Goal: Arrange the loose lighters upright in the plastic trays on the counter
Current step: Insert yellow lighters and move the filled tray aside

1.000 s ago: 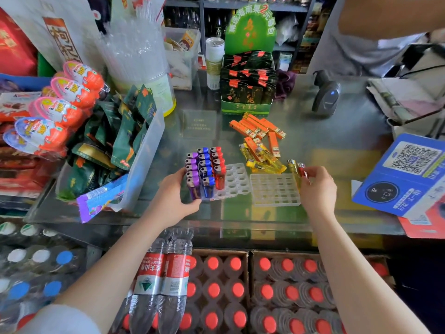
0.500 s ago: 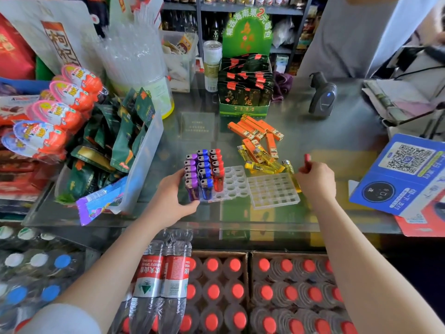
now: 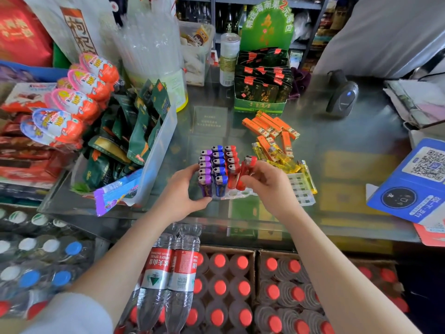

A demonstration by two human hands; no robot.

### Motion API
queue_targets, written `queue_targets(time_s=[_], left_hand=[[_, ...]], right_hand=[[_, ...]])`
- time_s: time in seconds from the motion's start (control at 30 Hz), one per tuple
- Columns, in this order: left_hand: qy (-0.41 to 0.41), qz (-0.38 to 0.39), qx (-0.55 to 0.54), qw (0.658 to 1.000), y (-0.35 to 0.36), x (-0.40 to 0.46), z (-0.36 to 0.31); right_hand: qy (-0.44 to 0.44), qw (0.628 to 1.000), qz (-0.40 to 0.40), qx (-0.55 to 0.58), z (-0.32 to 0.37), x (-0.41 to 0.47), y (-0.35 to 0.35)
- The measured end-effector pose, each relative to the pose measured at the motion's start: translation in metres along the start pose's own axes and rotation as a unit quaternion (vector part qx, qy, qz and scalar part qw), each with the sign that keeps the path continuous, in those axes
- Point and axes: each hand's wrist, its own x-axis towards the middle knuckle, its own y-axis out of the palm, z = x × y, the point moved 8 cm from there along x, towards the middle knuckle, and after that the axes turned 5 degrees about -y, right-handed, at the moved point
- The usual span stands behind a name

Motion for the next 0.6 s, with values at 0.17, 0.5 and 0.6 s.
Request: queue_targets(time_s=[0.17, 0.5, 0.6], left_hand=[[0.007, -0.004, 0.0, 1.0, 0.0, 0.0, 0.001], [0.01, 0.0, 0.008, 1.0, 0.002, 0.0, 0.004], [0.012, -0.003, 0.008, 1.0, 0.001, -0.003, -0.001]], right_hand=[[-0.004, 0.999, -0.007, 0.041, 0.0, -0.006, 0.005], [-0.018, 0.999, -0.036, -0.03, -0.008, -0.014, 0.022], [-0.029, 0.995, -0.032, -0.091, -0.005, -0.011, 0.021]])
